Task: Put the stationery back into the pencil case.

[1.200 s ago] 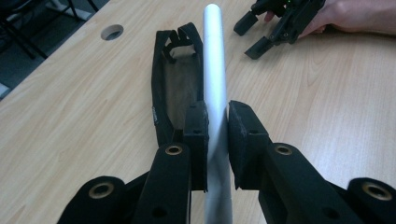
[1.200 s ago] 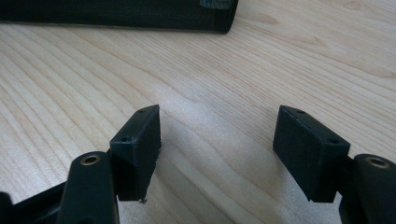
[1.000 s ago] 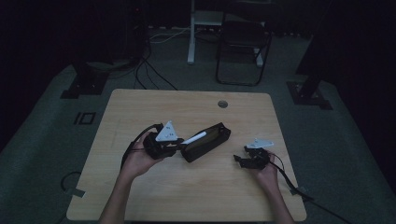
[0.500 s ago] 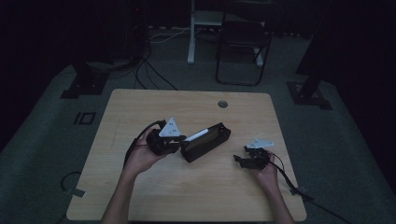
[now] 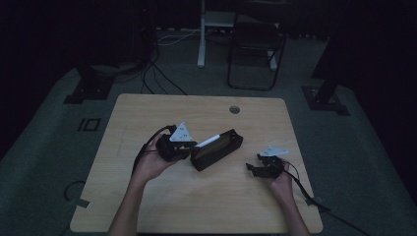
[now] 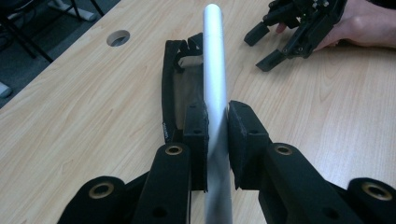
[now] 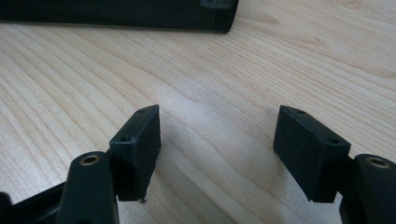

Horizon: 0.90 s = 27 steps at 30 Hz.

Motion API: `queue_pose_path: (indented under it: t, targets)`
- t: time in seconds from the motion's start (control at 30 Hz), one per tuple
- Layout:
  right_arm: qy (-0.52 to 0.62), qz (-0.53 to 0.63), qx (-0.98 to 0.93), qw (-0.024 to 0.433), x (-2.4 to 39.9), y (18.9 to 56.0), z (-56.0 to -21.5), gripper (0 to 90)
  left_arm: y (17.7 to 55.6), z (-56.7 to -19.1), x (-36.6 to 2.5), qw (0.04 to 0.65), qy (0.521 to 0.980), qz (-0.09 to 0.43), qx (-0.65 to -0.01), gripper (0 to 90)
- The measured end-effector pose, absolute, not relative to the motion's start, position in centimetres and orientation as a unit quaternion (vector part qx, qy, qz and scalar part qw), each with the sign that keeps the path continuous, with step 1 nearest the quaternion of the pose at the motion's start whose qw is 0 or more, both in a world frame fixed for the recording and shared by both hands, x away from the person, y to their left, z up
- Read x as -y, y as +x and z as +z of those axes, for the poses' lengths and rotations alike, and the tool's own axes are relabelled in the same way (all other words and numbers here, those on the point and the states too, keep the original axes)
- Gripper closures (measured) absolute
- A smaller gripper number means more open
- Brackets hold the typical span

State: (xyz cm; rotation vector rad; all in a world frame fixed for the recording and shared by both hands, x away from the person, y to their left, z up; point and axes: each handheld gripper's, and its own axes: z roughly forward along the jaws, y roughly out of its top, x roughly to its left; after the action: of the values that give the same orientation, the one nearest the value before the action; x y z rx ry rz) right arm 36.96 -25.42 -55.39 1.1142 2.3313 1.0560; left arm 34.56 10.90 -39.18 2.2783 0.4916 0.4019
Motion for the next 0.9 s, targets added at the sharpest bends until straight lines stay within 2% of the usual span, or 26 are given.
queue_pose_path:
  t: [0.9]
  targets:
    - [0.394, 0.373, -0.822, 0.174, 25.4, 37.0, -55.4, 31.9, 36.6, -38.8, -9.8, 0.373, 0.891, 0.16, -0.205, 78.6]
